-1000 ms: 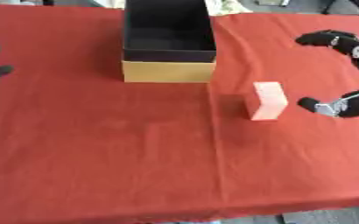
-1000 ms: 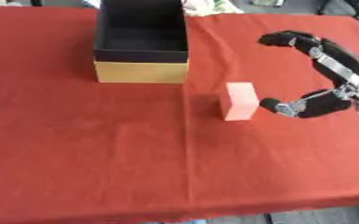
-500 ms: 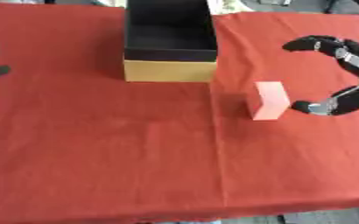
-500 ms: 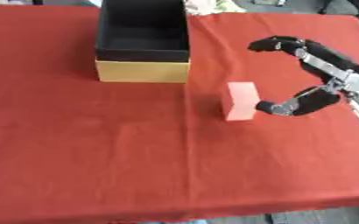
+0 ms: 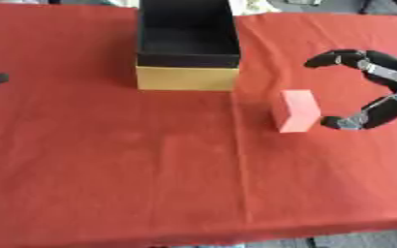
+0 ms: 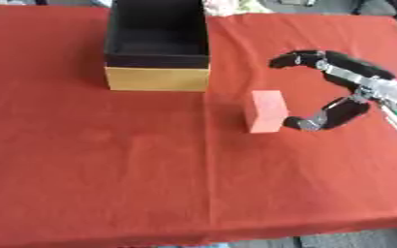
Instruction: Pick up objects on the table and place them in the box.
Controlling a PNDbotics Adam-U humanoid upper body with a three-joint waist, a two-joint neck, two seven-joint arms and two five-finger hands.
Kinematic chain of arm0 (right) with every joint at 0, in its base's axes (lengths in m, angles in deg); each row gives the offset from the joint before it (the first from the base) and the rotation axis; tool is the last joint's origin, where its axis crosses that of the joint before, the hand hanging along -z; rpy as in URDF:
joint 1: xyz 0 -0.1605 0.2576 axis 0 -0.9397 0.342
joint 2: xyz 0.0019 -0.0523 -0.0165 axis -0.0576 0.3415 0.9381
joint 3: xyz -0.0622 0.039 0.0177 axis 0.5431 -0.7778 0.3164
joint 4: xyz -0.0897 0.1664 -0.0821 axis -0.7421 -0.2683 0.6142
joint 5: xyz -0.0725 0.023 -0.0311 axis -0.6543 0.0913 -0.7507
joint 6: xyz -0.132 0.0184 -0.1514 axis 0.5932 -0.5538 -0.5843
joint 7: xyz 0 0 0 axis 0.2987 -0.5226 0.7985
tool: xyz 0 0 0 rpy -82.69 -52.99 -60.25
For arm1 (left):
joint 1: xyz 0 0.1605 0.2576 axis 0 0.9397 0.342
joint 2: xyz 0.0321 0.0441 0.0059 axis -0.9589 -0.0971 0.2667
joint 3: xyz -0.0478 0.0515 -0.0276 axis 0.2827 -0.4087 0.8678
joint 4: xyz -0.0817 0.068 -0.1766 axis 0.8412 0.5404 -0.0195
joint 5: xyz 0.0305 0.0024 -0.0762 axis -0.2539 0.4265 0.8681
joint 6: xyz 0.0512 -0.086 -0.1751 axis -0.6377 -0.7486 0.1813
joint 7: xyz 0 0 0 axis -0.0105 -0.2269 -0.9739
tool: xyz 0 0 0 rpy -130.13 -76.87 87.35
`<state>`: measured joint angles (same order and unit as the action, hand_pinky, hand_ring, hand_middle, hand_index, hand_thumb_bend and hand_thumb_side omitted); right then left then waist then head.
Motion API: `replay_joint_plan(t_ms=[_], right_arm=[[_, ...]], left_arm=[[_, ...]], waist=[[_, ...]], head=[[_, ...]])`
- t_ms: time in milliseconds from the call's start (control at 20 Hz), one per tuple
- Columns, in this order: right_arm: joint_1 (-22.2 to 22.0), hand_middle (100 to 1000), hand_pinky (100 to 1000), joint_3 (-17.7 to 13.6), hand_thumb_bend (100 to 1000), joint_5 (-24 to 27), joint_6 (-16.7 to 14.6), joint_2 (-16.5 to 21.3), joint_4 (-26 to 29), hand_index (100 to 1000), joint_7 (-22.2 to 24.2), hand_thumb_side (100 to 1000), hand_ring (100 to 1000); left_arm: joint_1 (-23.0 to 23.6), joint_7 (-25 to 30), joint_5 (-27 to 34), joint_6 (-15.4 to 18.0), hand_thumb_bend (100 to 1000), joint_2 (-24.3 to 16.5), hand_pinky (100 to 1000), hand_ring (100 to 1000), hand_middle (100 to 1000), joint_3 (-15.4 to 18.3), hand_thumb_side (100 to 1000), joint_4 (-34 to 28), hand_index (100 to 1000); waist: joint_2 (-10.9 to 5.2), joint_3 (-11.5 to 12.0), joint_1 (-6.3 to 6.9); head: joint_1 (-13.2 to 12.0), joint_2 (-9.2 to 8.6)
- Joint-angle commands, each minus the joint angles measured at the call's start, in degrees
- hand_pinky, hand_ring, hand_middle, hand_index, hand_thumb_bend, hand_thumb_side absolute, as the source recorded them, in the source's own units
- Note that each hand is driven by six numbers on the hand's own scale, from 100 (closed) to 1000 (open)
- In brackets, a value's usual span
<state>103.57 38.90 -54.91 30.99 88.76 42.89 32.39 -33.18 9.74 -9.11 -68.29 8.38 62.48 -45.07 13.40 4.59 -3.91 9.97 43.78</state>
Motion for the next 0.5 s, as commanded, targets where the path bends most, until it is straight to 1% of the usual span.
replay_joint_plan(t_ms=[50,200,250,300,500], right_arm=[[1.24,874,943,-1.02,489,-0.27,0.03,1.42,-0.53,958,2.32,186,913],[1.88,874,943,-1.01,489,-0.17,0.04,1.20,-0.90,958,3.41,187,913],[2.08,873,943,-0.98,473,-0.23,0.04,1.11,-1.05,958,3.63,177,912],[2.29,873,942,-0.93,488,-0.32,0.08,0.99,-1.28,958,3.87,186,912],[3.39,872,941,-0.81,488,-0.76,0.23,0.25,-2.70,959,4.59,188,913]], left_arm=[[-0.85,0.19,-0.08,0.03,100,-0.92,878,999,941,-0.11,354,-0.71,936],[-0.87,0.25,-0.11,0.03,100,-0.94,878,999,941,-0.15,355,-0.68,936],[-0.89,0.27,-0.11,0.02,100,-0.93,879,999,941,-0.16,355,-0.67,936],[-0.91,0.29,-0.12,0.02,100,-0.93,879,999,941,-0.18,354,-0.67,936],[-0.96,0.36,-0.13,0.01,100,-0.91,879,999,941,-0.21,355,-0.63,936]], waist=[[-0.84,0.03,0.16],[-0.78,0.13,0.10],[-0.76,0.17,0.08],[-0.74,0.22,0.07],[-0.70,0.41,0.09]], head=[[0.15,0.34],[0.21,0.34],[0.22,0.34],[0.23,0.34],[0.27,0.34]])
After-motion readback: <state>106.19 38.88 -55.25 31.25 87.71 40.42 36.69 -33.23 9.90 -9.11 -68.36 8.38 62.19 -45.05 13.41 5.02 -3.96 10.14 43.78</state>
